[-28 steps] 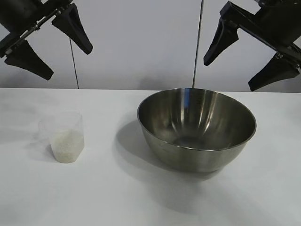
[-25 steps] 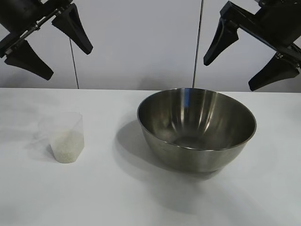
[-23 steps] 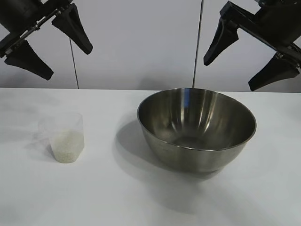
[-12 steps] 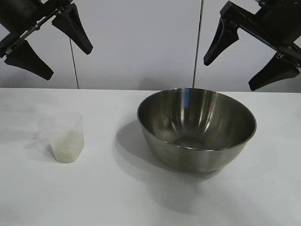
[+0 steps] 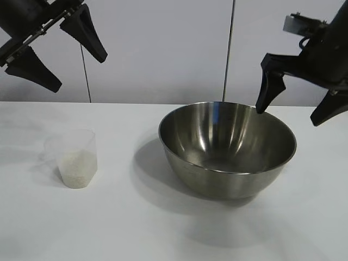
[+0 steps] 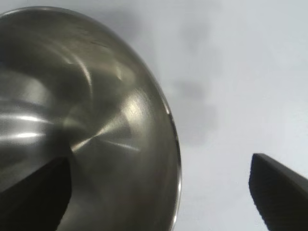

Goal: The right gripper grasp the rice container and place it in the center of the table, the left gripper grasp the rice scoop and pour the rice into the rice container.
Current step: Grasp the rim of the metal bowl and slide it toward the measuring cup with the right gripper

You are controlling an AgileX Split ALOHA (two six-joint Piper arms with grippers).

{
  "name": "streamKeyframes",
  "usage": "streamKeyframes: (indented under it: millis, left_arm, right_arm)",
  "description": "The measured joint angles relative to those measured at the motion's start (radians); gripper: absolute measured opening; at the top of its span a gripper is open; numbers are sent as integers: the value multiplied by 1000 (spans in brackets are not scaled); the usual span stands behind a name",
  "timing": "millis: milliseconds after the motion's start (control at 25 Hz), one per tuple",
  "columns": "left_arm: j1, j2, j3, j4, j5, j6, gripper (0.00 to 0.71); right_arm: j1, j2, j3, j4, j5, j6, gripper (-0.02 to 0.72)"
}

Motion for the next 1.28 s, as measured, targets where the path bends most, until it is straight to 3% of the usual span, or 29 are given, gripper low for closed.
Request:
streamKeyframes:
  millis: [200,320,720,920,1280]
  left_arm:
    - [0,0,0,0,-2,0,694]
    - [0,0,0,0,-2,0,694]
    - [0,0,0,0,-2,0,694]
    - [0,0,0,0,-2,0,694]
    - [0,0,0,0,-2,0,694]
  right_arm:
    - [0,38,0,27,-31,-1,692]
    - [0,39,0,39,-39,-1,636]
    - [0,39,0,103,-49,-1,239]
    - [0,39,0,106,-25,-8,45]
    - [0,24,0,216,14,-100,19]
